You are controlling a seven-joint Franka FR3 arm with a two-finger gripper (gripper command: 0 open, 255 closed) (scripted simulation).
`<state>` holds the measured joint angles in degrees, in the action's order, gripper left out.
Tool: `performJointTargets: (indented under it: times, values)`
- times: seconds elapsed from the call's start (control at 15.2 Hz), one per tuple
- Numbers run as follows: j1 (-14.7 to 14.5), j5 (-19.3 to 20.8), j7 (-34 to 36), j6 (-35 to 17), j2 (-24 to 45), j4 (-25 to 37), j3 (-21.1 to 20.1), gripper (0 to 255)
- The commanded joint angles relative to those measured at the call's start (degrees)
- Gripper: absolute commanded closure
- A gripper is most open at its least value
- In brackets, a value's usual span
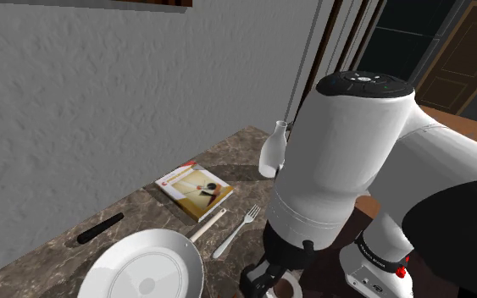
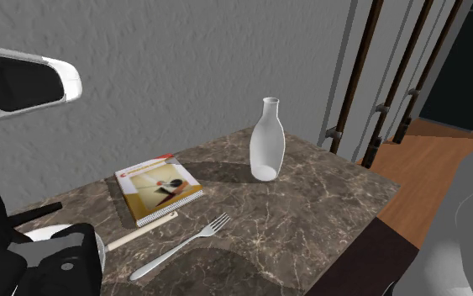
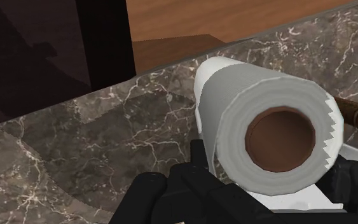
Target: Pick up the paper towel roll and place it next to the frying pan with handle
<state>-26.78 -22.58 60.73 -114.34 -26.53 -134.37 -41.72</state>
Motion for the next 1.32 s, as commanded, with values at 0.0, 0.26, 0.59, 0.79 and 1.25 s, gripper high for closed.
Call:
performJointTargets:
  times: [0.0, 0.26, 0.59, 0.79, 1.25]
  values:
    - [0.04, -0.14, -0.02, -1.63, 0.52, -1.08, -0.56, 255]
    - [0.2, -0.33, -0.01, -5.03, 1.8, -3.22, -1.76, 255]
    - [0.39, -0.38, 0.07, -7.52, 2.91, -4.64, -2.69, 255]
    - [0.39, -0.38, 0.07, -7.53, 2.91, -4.64, -2.69, 255]
    - [0.39, -0.38, 0.07, -7.53, 2.91, -4.64, -2.69, 0]
